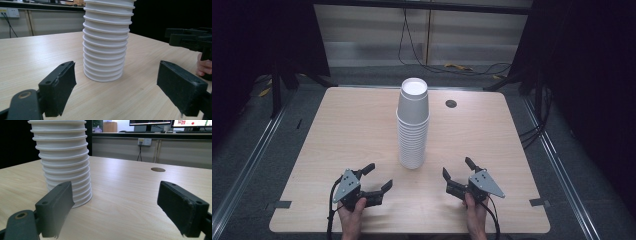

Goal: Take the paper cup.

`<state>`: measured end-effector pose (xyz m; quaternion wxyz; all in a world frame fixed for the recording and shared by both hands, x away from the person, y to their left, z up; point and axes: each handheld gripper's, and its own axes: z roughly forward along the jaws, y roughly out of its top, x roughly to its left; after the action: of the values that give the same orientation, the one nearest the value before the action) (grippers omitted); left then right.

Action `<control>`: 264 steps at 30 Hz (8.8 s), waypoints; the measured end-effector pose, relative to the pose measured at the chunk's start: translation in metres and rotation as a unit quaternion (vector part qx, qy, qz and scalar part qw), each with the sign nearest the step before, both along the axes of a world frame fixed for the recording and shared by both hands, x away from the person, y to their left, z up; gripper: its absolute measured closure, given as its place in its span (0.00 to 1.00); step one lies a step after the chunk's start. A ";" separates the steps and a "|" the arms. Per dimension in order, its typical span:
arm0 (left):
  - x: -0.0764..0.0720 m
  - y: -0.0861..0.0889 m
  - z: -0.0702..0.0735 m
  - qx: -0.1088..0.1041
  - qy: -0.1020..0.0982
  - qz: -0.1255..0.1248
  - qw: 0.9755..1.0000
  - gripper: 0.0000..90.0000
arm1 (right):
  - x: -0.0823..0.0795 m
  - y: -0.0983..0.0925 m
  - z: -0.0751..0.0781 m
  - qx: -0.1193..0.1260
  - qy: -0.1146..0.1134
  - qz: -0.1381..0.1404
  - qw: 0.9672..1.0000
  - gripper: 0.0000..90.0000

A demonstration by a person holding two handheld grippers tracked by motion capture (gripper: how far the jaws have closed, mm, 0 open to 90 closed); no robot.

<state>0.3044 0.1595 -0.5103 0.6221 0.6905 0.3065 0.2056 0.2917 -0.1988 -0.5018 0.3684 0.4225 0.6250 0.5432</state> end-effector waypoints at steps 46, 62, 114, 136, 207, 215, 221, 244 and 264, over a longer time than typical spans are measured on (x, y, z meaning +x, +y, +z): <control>0.001 0.002 0.000 -0.007 0.000 -0.023 1.000 0.17 | 0.020 0.010 0.056 0.019 0.039 0.161 0.986 0.22; 0.001 0.002 -0.001 -0.016 0.001 -0.035 0.999 0.17 | 0.041 0.019 0.107 0.009 0.025 0.189 0.982 0.17; 0.003 0.002 0.000 -0.006 0.001 -0.054 0.999 0.17 | 0.131 0.064 0.235 -0.068 0.081 0.330 0.938 0.17; 0.003 0.002 0.000 -0.009 0.003 -0.055 0.998 0.17 | 0.145 0.085 0.250 -0.121 0.116 0.334 0.928 0.24; 0.001 -0.001 0.000 -0.006 0.004 -0.053 0.999 0.17 | 0.111 0.036 0.269 0.066 -0.027 0.328 0.942 0.27; 0.001 -0.001 0.000 -0.009 0.007 -0.054 0.999 0.17 | 0.105 0.026 0.266 0.079 -0.031 0.334 0.939 0.27; 0.002 -0.001 0.000 0.003 0.000 -0.058 0.998 0.17 | 0.096 0.017 0.261 0.083 -0.035 0.332 0.939 0.27; 0.011 -0.002 0.000 -0.024 0.046 -0.082 0.995 0.17 | 0.063 -0.015 0.231 0.097 -0.036 0.319 0.942 0.27; 0.009 -0.019 0.049 -0.045 0.016 -0.153 0.987 0.17 | 0.046 -0.004 0.156 0.119 0.006 0.342 0.932 0.27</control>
<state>0.3134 0.1407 -0.4612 0.6714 0.7041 0.2160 0.0826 0.3378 -0.2031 -0.3463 0.1034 0.2271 0.6647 0.7042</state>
